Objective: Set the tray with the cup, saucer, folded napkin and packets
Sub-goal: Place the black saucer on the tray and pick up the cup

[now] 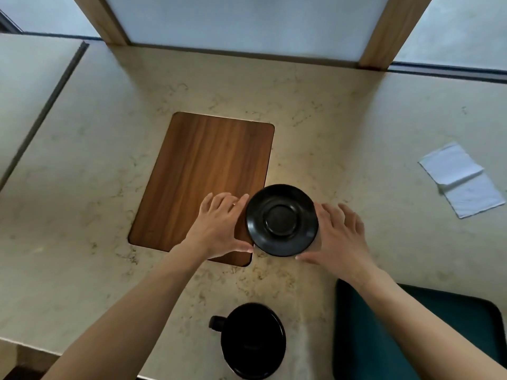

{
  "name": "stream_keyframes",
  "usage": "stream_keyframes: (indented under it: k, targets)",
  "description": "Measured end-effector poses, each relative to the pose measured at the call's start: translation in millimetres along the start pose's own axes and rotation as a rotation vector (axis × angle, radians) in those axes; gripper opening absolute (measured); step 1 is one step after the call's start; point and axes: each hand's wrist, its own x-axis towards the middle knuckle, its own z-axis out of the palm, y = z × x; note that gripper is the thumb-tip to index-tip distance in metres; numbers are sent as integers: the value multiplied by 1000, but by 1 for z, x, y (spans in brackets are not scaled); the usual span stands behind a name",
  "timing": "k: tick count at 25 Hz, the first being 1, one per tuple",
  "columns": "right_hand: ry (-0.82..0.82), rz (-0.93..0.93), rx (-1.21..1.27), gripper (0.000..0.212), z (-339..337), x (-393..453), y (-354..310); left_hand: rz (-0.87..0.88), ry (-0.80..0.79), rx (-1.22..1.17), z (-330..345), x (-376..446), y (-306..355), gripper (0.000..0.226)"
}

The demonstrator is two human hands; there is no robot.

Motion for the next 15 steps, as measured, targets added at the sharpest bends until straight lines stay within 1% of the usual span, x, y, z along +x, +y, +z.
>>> stream_keyframes:
  k: [3, 6, 9, 15]
  targets:
    - [55, -29, 13, 118, 5, 2, -1, -6, 16, -54, 2, 5, 3, 114]
    - [47, -40, 46, 119, 8, 6, -1, -13, 29, -124, 4, 8, 8, 109]
    - [30, -29, 113, 119, 8, 8, -2, -35, 50, -206, 6, 9, 10, 105]
    - [100, 32, 202, 115, -12, -6, -4, 11, 119, -300, -5, 11, 20, 100]
